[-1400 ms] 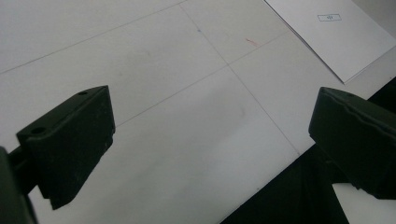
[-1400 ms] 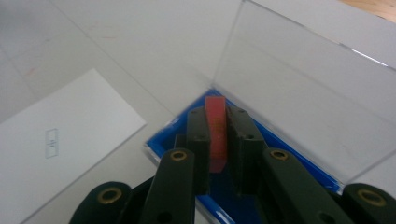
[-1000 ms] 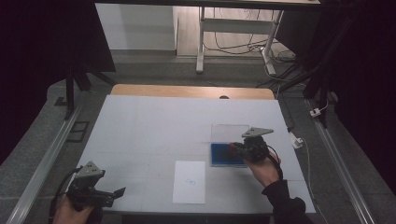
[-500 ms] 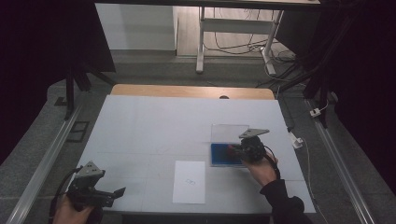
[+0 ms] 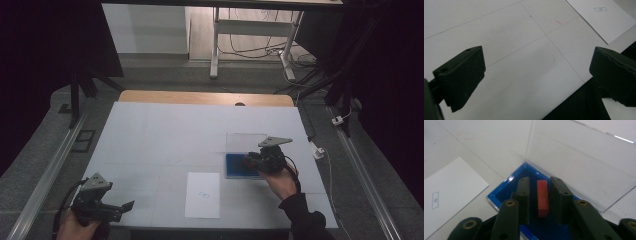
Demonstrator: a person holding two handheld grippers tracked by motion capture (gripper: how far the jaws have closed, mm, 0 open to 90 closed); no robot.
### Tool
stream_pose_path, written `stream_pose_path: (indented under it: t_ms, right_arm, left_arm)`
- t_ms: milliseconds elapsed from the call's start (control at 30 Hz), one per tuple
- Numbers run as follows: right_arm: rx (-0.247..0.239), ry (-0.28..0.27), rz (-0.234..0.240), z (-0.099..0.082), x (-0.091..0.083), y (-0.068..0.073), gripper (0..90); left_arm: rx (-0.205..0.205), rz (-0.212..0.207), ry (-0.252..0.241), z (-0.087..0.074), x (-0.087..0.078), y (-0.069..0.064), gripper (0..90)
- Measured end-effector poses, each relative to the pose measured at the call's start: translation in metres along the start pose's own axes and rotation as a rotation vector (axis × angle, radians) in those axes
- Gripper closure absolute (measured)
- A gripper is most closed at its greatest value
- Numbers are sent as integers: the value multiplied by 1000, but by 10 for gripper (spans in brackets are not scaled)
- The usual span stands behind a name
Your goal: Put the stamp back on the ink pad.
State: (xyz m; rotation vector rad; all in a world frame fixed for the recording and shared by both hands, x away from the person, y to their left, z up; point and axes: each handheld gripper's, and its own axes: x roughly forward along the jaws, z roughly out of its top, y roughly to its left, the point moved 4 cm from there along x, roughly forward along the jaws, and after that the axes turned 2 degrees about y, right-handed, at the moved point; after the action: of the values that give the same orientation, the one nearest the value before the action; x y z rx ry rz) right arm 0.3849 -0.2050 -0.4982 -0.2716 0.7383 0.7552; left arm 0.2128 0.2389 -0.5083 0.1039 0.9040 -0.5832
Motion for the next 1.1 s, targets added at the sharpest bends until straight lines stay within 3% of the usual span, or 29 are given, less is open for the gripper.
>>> stream_pose_path:
  t_ms: [667,1100]
  right_arm:
    - [38,-28,51,1,-21,7,309]
    - [49,-56,82,1,-36,21,148]
  left_arm:
    - [-8,-6,-6,0,-1,1,7]
    - [-9,-8,-8,0,-1,1,6]
